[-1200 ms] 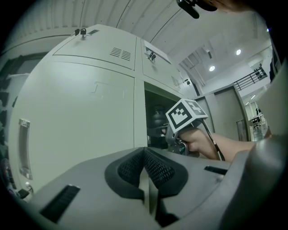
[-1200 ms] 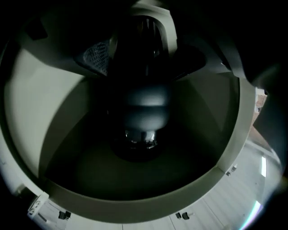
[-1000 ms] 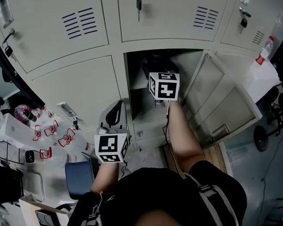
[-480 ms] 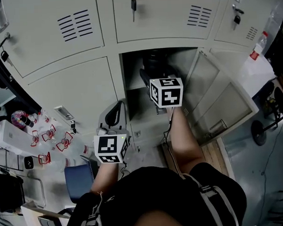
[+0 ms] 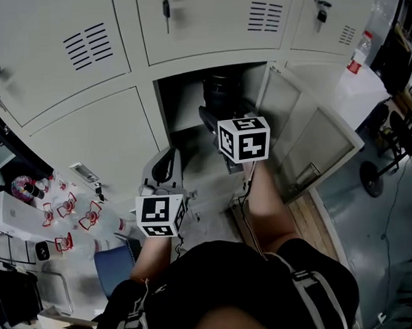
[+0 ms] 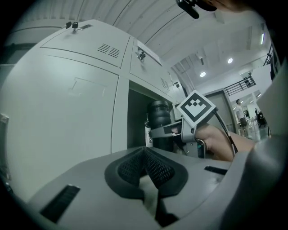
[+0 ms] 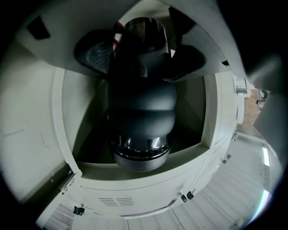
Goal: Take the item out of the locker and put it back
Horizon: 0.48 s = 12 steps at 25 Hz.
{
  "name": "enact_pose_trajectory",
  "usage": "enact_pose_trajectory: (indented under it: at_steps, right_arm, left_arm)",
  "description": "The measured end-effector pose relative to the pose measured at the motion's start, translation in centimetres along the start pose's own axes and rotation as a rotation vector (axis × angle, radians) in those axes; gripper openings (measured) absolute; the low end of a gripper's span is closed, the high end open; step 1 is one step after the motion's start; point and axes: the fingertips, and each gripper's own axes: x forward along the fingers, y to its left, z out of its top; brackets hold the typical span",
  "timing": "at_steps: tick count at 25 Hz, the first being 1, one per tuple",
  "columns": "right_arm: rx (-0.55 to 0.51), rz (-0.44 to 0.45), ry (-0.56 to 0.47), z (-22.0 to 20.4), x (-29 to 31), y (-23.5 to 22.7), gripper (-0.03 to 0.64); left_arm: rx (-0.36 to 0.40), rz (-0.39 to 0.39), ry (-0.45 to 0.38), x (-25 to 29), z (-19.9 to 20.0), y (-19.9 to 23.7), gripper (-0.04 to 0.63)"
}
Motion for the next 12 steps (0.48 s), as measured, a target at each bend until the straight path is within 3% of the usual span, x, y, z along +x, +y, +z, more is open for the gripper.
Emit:
enact_pose_trajectory:
  at_steps: [12]
  right_arm:
    - [-0.012,-0.023,0.051,-3.3,-2.9,-0.9,0.391]
  left_arm:
    - [-0.010,-0.062,0.013,0.8,-0.5,-2.7,0.011]
